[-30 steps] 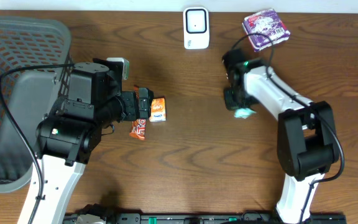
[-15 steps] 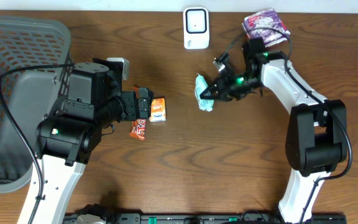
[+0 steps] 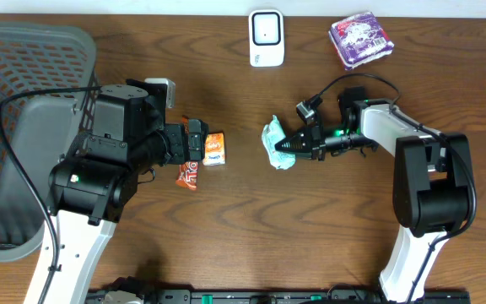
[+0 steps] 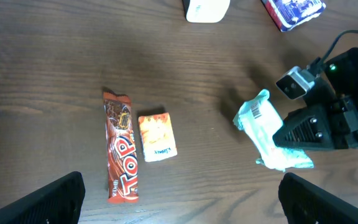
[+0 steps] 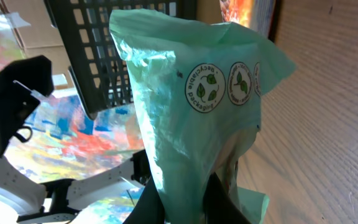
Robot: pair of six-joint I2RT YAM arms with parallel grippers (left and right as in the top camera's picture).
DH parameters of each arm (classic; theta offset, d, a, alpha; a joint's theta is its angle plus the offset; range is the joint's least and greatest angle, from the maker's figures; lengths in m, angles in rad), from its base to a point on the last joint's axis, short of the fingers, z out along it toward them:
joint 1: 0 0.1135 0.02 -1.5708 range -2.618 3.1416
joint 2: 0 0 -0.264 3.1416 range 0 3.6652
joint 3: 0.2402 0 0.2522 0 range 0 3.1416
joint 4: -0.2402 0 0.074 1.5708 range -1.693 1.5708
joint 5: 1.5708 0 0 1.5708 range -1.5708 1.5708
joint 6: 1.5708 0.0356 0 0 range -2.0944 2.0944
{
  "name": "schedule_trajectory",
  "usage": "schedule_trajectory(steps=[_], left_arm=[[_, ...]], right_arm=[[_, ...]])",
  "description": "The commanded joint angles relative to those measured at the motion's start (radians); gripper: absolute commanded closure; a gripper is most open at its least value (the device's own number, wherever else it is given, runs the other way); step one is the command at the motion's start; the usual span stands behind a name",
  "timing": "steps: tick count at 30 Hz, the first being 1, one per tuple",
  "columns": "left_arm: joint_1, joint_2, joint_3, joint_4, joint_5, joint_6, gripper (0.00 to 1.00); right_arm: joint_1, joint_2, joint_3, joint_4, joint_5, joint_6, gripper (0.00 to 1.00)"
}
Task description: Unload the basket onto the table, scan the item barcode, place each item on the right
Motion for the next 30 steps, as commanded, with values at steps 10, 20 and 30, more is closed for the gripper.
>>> schedule_trajectory(steps=[10, 20, 30], left_arm=[[0.003, -0.001, 0.017, -0.001, -0.010, -0.009, 0.01], [0.003, -0.001, 0.017, -0.001, -0.010, -0.009, 0.01], [0.003, -0.001, 0.017, -0.001, -0.010, -0.009, 0.01]], right_arm=[[0.020, 0.008, -0.021, -0.071, 0.355, -0.145, 0.99], [0.020, 0.008, -0.021, -0.203, 0.354, -0.456, 0.99], [0.021, 0.008, -0.019, -0.290, 0.354, -0.568, 0.99]])
